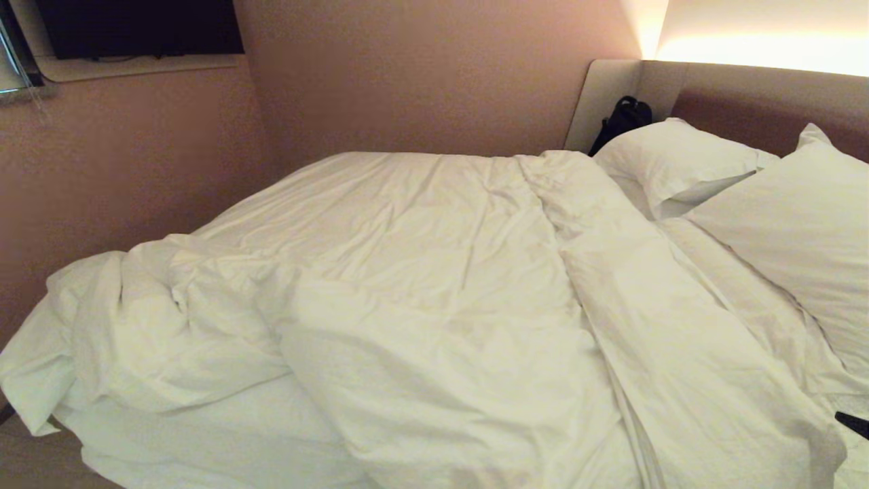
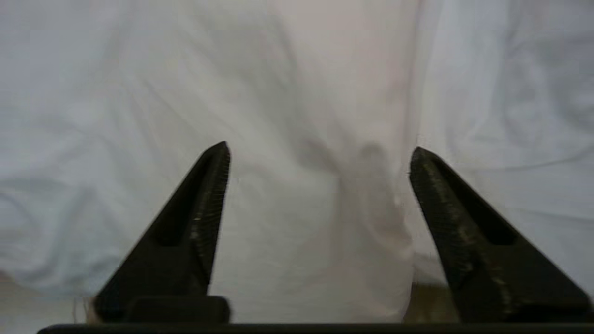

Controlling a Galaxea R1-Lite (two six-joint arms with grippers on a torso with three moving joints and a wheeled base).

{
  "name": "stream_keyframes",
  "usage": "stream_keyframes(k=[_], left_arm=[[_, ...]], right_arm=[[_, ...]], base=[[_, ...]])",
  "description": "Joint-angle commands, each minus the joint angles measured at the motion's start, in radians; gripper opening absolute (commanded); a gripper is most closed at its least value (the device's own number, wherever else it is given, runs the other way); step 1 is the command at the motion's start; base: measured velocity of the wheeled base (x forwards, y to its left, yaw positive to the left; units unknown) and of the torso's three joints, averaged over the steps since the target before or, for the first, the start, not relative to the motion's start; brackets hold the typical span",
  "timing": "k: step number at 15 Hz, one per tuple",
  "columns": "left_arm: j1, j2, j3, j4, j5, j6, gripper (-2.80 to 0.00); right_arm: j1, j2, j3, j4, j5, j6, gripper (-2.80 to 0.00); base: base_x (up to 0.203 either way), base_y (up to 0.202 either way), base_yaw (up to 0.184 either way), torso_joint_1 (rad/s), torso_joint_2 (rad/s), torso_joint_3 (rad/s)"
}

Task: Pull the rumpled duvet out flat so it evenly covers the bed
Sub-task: Flatten the corners of the folded blanket

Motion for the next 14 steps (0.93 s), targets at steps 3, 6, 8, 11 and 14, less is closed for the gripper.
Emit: stream_keyframes(k=[3, 6, 8, 11, 14], left_arm=[[0.000, 0.001, 0.000, -0.001, 0.000, -0.001, -2.80], [0.000, 0.001, 0.000, -0.001, 0.000, -0.001, -2.80], [0.000, 0.001, 0.000, -0.001, 0.000, -0.001, -2.80], [0.000, 0.001, 0.000, -0.001, 0.000, -0.001, -2.80], [0.000, 0.000, 0.000, -0.001, 0.000, -0.001, -2.80]], right_arm=[[-0.045, -0.148, 0.002, 0.004, 0.289, 0.153, 0.00], [-0.031, -0.271, 0.025, 0.006, 0.305, 0.244, 0.00], [0.035, -0.360, 0.049, 0.006, 0.289, 0.296, -2.80], [0.126, -0.481, 0.085, 0.010, 0.215, 0.383, -2.80], [0.249, -0.599, 0.109, 0.035, 0.095, 0.519, -2.80]], base=[[0.000, 0.000, 0.000, 0.000, 0.00, 0.000], [0.000, 0.000, 0.000, 0.000, 0.00, 0.000], [0.000, 0.000, 0.000, 0.000, 0.00, 0.000], [0.000, 0.000, 0.000, 0.000, 0.00, 0.000], [0.000, 0.000, 0.000, 0.000, 0.00, 0.000]])
